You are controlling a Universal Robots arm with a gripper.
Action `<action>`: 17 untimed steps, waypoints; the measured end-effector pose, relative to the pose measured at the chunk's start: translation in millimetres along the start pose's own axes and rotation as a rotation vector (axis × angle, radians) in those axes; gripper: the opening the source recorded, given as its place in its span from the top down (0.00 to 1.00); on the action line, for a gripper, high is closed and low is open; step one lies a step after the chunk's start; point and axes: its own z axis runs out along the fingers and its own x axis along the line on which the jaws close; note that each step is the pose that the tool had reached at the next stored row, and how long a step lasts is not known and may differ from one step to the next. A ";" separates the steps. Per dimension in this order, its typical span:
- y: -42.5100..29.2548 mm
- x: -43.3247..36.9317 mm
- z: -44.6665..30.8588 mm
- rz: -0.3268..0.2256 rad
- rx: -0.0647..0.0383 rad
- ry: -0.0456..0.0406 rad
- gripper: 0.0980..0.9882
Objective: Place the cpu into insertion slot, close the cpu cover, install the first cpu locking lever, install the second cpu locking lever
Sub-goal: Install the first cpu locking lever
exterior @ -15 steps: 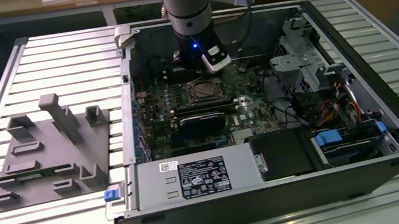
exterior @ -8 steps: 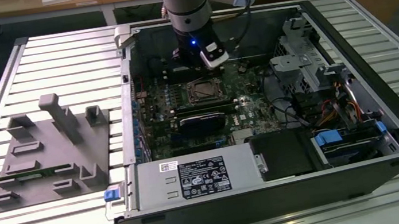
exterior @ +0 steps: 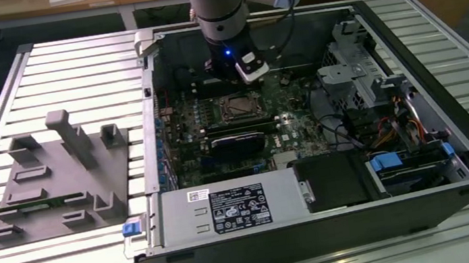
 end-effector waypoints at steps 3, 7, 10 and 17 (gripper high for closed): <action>-0.7 0.7 3.0 0.001 -0.001 -0.0111 0.99; -1.4 1.1 4.7 0.001 0.000 -0.0190 0.99; -2.3 1.1 5.5 0.001 0.001 -0.0224 0.99; -3.2 1.1 6.5 -0.002 0.006 -0.0278 0.99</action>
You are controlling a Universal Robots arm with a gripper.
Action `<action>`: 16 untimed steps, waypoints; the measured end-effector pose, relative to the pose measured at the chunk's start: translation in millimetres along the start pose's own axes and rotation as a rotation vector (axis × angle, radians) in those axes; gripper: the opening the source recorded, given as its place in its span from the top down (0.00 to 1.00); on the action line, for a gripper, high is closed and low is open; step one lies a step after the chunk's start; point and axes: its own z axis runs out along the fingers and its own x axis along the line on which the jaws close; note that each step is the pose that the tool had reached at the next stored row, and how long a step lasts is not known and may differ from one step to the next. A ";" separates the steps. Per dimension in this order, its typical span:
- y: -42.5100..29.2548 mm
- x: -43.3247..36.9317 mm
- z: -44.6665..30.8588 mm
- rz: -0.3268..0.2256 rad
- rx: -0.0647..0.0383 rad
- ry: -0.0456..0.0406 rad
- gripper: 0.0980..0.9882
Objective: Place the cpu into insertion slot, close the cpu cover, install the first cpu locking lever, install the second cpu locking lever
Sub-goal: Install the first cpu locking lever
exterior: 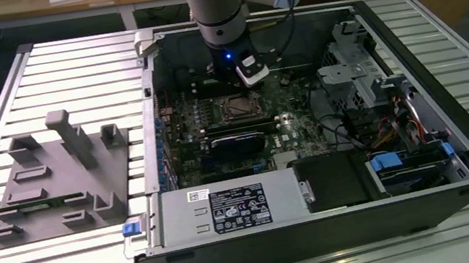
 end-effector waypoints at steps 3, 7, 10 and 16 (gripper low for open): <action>0.5 -0.4 -1.3 0.000 0.000 -0.0006 0.99; 1.8 -1.8 -8.5 0.000 0.000 -0.0003 0.99; 3.5 -0.4 -8.9 0.000 0.001 -0.0007 0.99; 5.7 5.2 -9.6 0.000 0.000 -0.0024 0.99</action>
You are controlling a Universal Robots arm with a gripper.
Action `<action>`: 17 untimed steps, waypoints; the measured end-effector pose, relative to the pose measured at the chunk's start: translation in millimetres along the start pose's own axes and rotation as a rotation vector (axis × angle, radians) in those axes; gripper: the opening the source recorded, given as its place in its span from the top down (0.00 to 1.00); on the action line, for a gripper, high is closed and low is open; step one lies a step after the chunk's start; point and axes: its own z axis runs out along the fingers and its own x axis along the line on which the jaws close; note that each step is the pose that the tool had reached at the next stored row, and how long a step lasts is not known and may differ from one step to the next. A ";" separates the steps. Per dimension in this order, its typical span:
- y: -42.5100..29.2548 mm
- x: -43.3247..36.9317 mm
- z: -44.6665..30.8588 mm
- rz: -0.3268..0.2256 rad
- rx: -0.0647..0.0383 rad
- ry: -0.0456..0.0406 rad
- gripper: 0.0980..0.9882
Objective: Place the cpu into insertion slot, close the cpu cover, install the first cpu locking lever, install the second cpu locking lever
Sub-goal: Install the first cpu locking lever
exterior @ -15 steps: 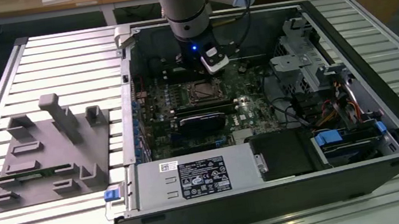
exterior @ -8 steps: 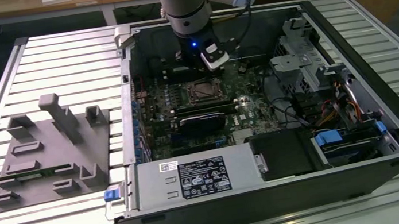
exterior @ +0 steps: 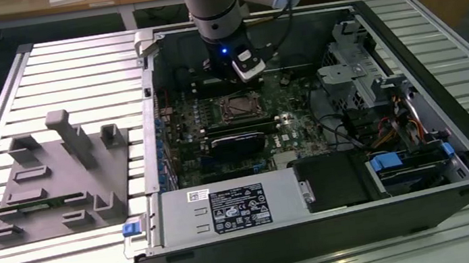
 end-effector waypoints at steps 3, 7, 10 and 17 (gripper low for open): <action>0.3 2.8 -0.3 0.000 0.000 -0.0013 0.99; -0.2 4.3 1.1 -0.001 -0.001 -0.0045 0.99; -0.7 4.6 2.3 -0.001 -0.002 -0.0063 0.99; -5.1 4.3 4.9 -0.001 -0.002 -0.0071 0.99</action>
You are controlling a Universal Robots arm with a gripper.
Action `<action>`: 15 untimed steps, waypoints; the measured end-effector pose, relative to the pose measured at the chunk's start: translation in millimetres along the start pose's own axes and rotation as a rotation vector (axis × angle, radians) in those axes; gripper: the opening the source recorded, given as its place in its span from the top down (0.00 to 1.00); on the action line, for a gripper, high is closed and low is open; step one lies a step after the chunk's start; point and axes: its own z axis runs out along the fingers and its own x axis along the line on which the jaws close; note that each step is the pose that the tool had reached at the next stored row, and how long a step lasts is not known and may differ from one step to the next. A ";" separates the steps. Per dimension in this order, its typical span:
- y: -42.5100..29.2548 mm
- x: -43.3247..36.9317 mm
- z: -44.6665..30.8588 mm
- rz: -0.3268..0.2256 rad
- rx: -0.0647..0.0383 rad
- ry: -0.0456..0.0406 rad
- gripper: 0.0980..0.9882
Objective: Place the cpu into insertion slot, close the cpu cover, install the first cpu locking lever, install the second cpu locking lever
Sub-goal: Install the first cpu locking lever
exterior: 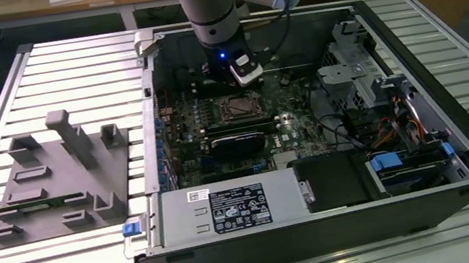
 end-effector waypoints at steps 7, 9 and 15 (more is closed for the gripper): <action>-3.0 0.3 2.8 0.000 0.001 -0.0001 0.99; -2.9 0.2 3.1 0.000 0.000 -0.0004 0.99; -1.5 -1.2 -3.4 0.001 -0.003 0.0000 0.99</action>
